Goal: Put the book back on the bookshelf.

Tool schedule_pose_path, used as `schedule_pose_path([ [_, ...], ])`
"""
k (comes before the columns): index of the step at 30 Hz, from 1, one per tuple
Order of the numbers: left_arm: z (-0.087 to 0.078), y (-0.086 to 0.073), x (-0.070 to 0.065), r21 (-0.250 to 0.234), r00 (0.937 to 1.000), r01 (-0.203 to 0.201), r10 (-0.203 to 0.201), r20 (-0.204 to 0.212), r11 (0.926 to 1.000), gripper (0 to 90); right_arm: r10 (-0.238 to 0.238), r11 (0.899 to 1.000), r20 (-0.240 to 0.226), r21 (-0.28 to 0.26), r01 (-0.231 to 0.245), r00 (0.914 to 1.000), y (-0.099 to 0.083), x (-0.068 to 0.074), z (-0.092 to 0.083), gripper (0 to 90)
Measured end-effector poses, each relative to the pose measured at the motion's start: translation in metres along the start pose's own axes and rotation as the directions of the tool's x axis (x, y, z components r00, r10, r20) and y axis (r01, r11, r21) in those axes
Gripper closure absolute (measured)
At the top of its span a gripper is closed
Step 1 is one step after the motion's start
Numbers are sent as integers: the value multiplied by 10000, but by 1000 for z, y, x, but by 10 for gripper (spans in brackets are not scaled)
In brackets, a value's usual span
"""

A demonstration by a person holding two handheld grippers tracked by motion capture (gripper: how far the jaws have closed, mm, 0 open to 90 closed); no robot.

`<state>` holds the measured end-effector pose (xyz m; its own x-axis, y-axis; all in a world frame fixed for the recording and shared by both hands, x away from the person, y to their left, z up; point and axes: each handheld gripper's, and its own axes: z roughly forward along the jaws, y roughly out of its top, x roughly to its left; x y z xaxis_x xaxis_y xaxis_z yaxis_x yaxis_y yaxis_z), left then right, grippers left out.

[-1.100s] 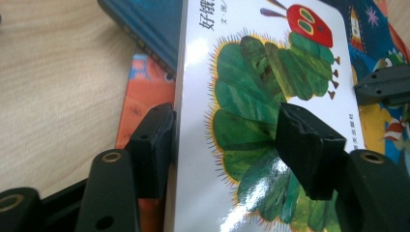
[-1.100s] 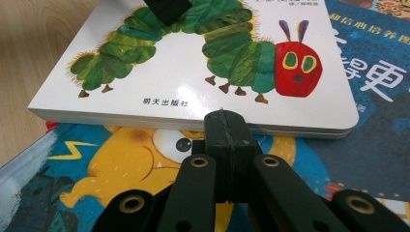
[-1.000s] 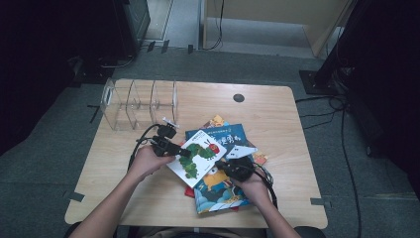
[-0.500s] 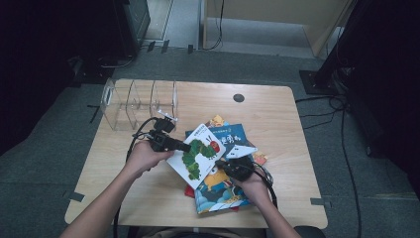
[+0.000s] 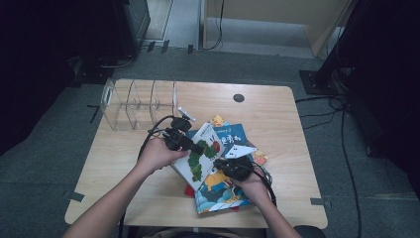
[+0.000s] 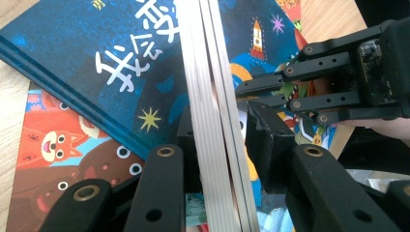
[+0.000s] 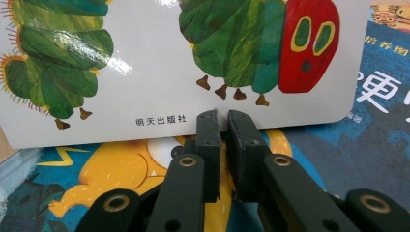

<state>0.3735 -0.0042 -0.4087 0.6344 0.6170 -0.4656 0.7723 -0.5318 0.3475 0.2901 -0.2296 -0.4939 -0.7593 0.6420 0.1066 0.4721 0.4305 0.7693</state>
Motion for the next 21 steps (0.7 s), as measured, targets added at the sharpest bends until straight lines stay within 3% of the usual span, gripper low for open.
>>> schedule_pose_path([
  [5, 1, 6, 0, 240, 9994, 93, -101, 328, 9997, 740, 15, 10000, 23, -23, -15, 10000, 0, -2, 0, 781],
  [11, -4, 12, -5, 502, 10000, -18, 16, 48, 9987, 775, -141, 9999, -104, -40, 140, 9998, 1, -3, 1, 707],
  [12, -8, 13, -8, 569, 9990, -320, 337, -297, 9979, 775, -289, 9996, -127, 10, 289, 9995, 1, -2, 0, 687],
  [14, -12, 13, -8, 604, 9977, -382, 414, -532, 9974, 776, -314, 9995, -127, 14, 314, 9994, 1, -2, 0, 670],
  [18, -21, 13, -5, 557, 9968, -463, 497, -626, 9974, 776, -320, 9995, 10, -58, 320, 9995, 1, -4, 0, 626],
  [21, -32, 11, -4, 416, 9939, -496, 534, -965, 9979, 775, -288, 9995, 235, -81, 290, 9993, 1, -5, 0, 583],
])
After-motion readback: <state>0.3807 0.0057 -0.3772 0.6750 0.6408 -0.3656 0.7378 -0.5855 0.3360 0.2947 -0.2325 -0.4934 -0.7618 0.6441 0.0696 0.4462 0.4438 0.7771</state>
